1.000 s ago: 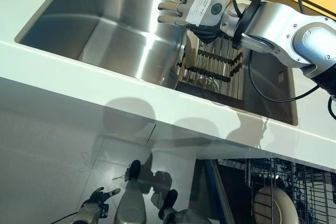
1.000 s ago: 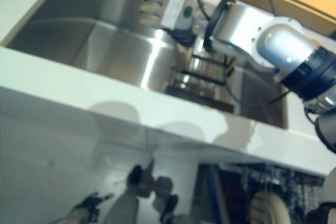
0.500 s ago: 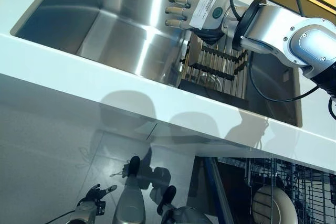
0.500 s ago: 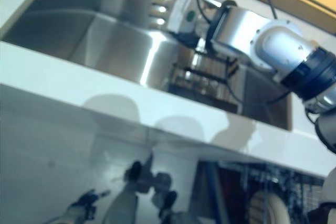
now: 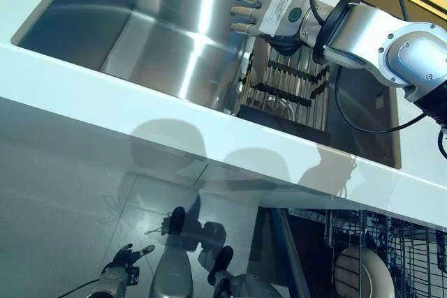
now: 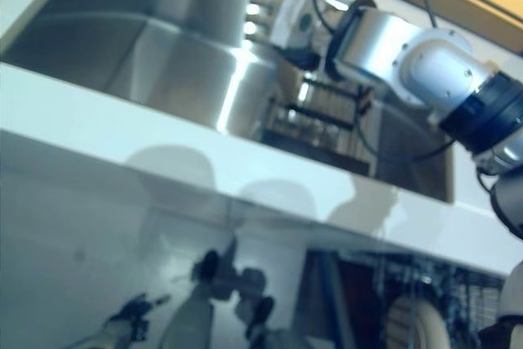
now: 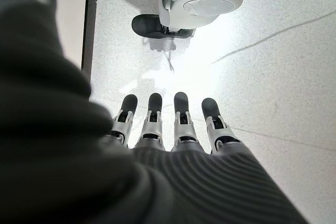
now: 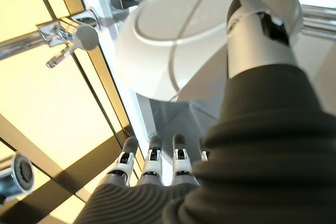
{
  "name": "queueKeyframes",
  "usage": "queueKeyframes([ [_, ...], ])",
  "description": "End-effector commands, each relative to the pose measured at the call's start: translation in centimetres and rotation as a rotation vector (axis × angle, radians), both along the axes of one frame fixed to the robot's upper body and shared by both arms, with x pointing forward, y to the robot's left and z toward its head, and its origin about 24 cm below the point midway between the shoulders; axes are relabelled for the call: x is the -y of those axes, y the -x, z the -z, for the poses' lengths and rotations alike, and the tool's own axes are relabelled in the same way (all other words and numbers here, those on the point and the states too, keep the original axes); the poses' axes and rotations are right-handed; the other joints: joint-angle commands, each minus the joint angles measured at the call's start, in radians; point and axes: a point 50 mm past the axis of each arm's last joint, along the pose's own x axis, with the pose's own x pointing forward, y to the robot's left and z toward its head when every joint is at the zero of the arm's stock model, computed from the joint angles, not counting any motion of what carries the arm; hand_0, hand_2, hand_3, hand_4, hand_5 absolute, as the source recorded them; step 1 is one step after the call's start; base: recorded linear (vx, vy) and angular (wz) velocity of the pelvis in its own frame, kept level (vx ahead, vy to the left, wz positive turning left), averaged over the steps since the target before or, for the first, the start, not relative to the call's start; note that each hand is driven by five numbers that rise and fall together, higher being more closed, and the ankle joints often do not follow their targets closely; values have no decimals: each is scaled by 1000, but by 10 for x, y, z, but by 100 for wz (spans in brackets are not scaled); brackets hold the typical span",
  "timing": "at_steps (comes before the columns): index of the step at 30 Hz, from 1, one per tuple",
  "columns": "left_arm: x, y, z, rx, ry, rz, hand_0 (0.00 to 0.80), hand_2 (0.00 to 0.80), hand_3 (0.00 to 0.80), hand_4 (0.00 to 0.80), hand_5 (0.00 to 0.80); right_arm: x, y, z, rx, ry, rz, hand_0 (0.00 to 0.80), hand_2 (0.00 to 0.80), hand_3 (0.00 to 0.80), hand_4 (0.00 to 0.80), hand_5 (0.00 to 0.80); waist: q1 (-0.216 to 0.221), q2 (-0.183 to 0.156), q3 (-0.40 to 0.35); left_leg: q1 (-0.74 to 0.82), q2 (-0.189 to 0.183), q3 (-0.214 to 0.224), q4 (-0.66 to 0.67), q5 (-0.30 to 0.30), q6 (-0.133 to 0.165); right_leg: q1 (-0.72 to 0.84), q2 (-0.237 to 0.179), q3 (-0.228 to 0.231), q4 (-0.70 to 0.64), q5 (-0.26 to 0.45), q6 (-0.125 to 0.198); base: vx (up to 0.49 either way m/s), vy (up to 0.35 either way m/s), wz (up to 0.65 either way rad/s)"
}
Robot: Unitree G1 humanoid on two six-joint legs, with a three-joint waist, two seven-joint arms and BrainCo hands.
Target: Take plates into dishwasher
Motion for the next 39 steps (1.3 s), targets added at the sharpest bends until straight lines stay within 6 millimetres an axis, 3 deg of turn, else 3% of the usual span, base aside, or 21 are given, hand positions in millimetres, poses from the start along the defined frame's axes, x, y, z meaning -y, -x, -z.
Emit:
queueKeyframes([
  [1,-5,-5,-5,46,3,-34,0,0,0,0,0,7,0,-16,69,34,50,0,0,0,0,0,21,-34,17,75,-6,67,-4,-121,-10,-89,-34,27,-3,131,81,0,0,0],
  [25,-7,-17,-12,124,46,-84,0,0,0,0,0,3,-12,2,16,102,105,0,0,0,0,0,55,-40,82,43,-10,53,-4,-108,-10,-113,-40,11,-3,143,84,-1,1,0],
  [26,-6,-17,-12,128,49,-85,0,0,0,0,0,2,-12,3,10,108,115,72,72,72,72,72,56,-39,85,41,-10,53,-4,-107,-10,-114,-40,10,-3,143,84,0,0,0],
  [28,-5,-17,-12,130,53,-83,0,0,0,0,0,2,-14,5,7,130,132,800,800,800,800,800,60,-38,90,38,-10,54,-4,-104,-9,-116,-42,8,-3,144,84,0,0,0],
  [39,-11,-17,-14,136,37,-86,0,0,0,0,0,15,-25,6,-7,110,236,800,800,800,800,800,62,-47,82,43,-11,54,-4,-106,-9,-110,-44,2,-3,145,86,-2,0,0],
])
